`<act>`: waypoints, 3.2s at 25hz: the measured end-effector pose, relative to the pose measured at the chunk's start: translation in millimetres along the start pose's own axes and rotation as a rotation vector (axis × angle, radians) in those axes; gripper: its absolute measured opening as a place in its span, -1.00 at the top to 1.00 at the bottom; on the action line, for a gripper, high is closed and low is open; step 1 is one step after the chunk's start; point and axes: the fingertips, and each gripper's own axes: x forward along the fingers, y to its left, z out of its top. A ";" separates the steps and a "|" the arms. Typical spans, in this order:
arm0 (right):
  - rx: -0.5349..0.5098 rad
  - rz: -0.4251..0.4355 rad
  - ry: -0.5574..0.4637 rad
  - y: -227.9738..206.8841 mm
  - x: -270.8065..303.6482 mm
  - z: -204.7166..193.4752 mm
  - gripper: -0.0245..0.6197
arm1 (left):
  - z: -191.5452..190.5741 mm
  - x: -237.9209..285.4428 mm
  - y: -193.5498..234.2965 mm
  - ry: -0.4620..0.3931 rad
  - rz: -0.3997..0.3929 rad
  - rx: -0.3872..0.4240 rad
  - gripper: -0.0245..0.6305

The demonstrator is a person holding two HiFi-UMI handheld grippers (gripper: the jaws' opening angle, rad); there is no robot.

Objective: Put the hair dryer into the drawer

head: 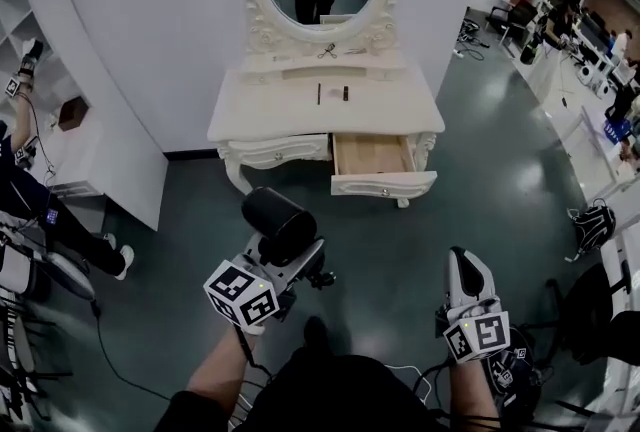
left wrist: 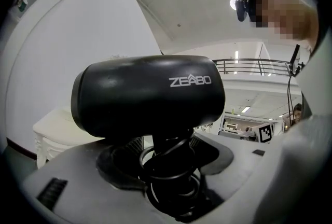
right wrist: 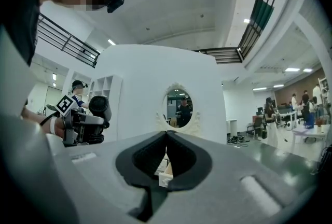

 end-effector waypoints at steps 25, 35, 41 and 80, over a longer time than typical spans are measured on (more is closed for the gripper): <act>0.077 0.023 0.051 -106.6 208.3 -51.5 0.92 | -13.2 217.6 165.3 0.191 -0.030 0.075 0.12; 0.123 0.014 0.104 -185.7 242.7 -78.9 0.92 | -34.7 309.9 191.5 0.304 -0.025 0.146 0.13; 0.136 -0.080 0.135 -208.4 248.7 -89.0 0.92 | -57.0 354.1 201.0 0.403 -0.133 0.213 0.13; 0.276 -0.411 0.221 -219.9 239.3 -149.4 0.92 | -321.1 459.9 272.9 1.097 -0.632 0.762 0.14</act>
